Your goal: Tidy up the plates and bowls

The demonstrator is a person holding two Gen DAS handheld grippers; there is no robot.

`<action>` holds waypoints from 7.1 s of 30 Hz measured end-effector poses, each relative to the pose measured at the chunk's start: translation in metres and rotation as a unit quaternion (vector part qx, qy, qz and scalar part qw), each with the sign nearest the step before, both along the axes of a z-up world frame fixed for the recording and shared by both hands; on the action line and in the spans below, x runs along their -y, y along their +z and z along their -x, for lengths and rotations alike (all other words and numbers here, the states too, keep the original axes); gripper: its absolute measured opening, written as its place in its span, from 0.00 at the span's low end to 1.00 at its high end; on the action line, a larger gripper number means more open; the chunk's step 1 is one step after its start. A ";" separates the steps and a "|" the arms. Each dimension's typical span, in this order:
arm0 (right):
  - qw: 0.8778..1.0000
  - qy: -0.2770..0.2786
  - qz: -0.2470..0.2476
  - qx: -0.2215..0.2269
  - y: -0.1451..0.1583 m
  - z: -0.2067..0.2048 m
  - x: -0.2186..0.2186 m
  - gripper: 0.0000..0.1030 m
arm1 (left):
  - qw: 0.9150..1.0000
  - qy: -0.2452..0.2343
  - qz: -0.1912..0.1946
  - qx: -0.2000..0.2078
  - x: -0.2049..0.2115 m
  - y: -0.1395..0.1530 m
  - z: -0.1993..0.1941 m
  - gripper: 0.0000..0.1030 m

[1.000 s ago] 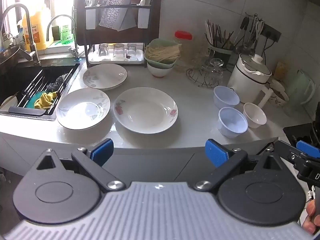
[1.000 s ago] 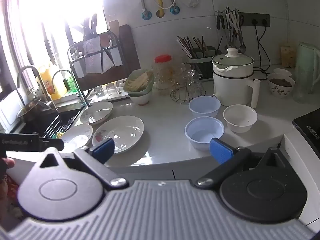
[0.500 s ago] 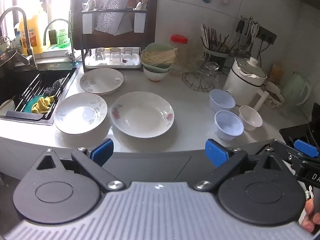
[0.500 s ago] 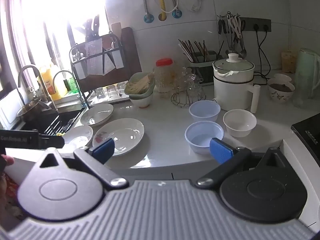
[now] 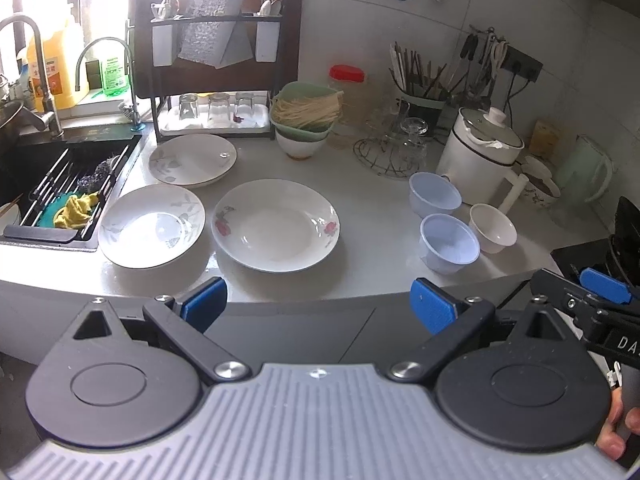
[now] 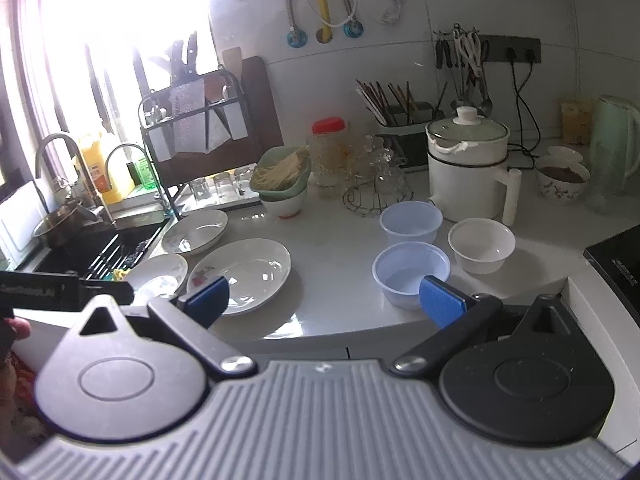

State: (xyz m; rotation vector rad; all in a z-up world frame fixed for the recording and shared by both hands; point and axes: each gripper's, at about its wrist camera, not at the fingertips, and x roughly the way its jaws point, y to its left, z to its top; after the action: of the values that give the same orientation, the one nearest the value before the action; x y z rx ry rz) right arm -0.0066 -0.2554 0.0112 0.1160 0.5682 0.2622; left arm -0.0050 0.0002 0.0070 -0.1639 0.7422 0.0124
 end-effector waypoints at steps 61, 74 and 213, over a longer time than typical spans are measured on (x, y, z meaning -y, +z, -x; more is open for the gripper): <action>1.000 0.009 -0.016 -0.013 -0.006 0.000 0.001 1.00 | 1.000 0.000 -0.001 -0.006 0.005 0.005 -0.013 0.97; 1.000 -0.015 -0.027 -0.002 -0.003 -0.032 -0.027 1.00 | 0.999 -0.035 -0.001 -0.006 -0.029 -0.001 -0.067 0.97; 0.943 0.023 -0.146 -0.299 -0.126 -0.234 -0.168 0.15 | 0.978 -0.125 0.064 -0.154 -0.218 -0.135 -0.317 0.44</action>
State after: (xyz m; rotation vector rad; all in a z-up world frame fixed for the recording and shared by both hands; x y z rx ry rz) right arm 0.2273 -0.0873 -0.1144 0.4814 1.1368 0.3587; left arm 0.3118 0.2177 -0.1285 -0.1934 1.0705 -0.2556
